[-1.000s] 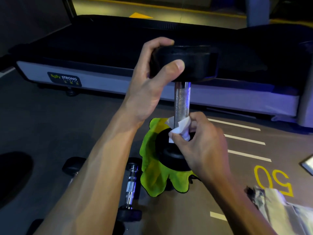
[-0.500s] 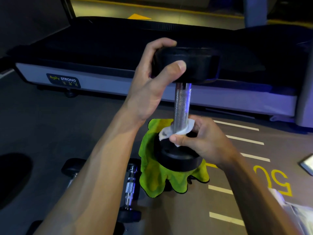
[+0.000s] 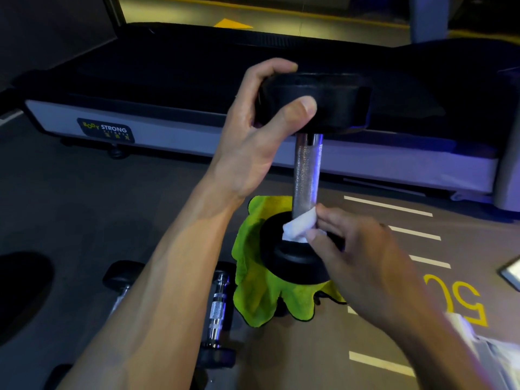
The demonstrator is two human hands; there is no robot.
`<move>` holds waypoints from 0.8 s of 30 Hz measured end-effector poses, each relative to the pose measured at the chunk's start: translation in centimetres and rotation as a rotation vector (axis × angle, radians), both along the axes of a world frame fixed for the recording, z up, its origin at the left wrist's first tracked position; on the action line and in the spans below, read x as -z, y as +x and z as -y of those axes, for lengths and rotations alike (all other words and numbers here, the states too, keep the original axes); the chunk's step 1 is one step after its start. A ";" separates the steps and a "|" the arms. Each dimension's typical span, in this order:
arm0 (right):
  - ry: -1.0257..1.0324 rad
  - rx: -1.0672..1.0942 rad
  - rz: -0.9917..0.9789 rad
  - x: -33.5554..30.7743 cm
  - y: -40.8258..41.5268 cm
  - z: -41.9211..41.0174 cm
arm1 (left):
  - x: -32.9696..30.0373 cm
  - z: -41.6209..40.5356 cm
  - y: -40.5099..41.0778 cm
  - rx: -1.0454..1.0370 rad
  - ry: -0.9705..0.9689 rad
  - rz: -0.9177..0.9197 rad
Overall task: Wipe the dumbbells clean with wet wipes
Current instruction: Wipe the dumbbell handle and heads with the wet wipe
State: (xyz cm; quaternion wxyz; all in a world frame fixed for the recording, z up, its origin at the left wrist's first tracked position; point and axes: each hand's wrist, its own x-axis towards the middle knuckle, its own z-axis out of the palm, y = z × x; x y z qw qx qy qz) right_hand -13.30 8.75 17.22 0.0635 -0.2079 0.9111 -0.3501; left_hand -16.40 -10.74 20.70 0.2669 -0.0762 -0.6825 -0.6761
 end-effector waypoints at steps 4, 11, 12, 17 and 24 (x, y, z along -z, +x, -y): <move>-0.106 0.175 -0.086 1.2 -0.5 1.9 | 0.1 -0.1 0.2 0.006 -0.021 -0.011; -0.295 0.180 0.118 3.1 -3.2 2.8 | -0.3 -1.1 0.0 0.018 -0.060 -0.011; -0.345 0.144 0.181 3.4 -3.8 2.6 | -0.4 -1.3 -0.1 0.021 -0.066 -0.009; -0.402 -0.190 0.517 2.7 -6.7 0.6 | -0.3 -1.4 -0.2 0.037 -0.114 -0.019; -0.023 0.193 -0.054 2.8 -2.8 3.9 | -0.2 -0.8 0.3 -0.008 -0.073 -0.031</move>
